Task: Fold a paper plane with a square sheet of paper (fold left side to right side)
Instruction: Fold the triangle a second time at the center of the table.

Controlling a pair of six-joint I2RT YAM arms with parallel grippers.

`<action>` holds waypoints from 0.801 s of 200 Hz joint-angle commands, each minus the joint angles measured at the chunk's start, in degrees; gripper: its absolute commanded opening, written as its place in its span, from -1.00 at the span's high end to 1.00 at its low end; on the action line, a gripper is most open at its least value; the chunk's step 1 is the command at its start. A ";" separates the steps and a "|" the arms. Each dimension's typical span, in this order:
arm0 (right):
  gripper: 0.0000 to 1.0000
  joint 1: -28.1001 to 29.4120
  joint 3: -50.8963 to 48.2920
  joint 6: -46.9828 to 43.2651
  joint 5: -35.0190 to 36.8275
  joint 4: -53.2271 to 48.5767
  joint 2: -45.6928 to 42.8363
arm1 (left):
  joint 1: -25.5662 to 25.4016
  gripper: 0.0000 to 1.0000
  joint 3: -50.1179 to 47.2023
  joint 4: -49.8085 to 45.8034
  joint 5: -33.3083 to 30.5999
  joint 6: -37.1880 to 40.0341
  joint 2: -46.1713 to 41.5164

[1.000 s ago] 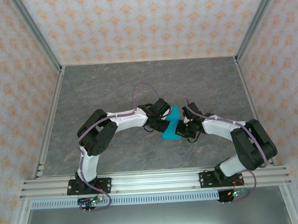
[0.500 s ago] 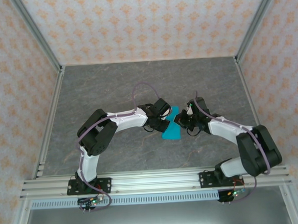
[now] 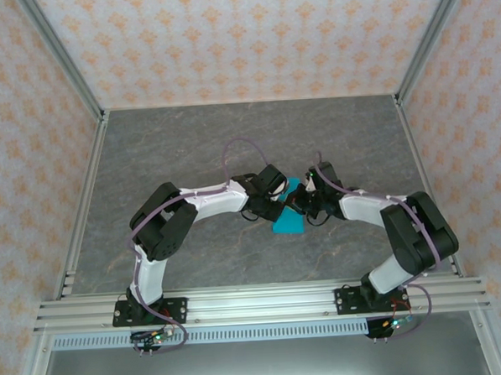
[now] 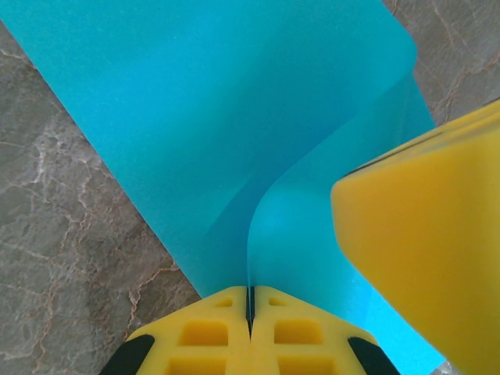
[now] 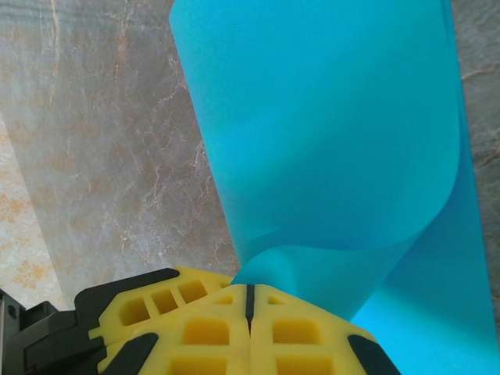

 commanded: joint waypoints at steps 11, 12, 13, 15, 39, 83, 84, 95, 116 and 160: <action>1.00 0.54 1.50 -0.85 0.86 0.26 1.68 | 0.48 1.00 -0.33 -0.88 0.28 1.15 0.83; 1.00 0.52 1.53 -0.90 0.87 0.20 1.74 | 0.49 1.00 -0.33 -0.86 0.28 1.14 0.81; 1.00 0.51 1.55 -0.97 0.87 0.17 1.73 | 0.45 1.00 -0.33 -0.84 0.27 1.13 0.81; 1.00 0.55 1.52 -1.02 0.87 0.09 1.87 | 0.42 1.00 -0.27 -0.88 0.21 1.12 0.80; 1.00 0.66 1.91 -2.28 1.28 -1.13 2.89 | 0.41 1.00 -0.33 -0.92 0.18 1.20 0.80; 1.00 0.63 2.10 -4.35 2.86 -3.31 3.57 | 0.49 1.00 -0.33 -1.09 0.01 1.28 0.80; 1.00 0.61 2.10 -4.41 2.92 -3.39 3.56 | 0.49 1.00 -0.33 -1.09 0.01 1.29 0.80; 1.00 0.66 2.14 -4.92 3.38 -3.93 3.82 | 0.41 1.00 -0.33 -1.14 0.01 1.33 0.88; 1.00 0.67 2.19 -5.86 4.20 -4.89 4.22 | 0.43 1.00 -0.33 -1.29 0.00 1.37 0.90; 1.00 0.65 2.36 -6.88 5.68 -6.94 5.05 | 0.45 1.00 0.02 -1.55 -0.12 1.38 1.08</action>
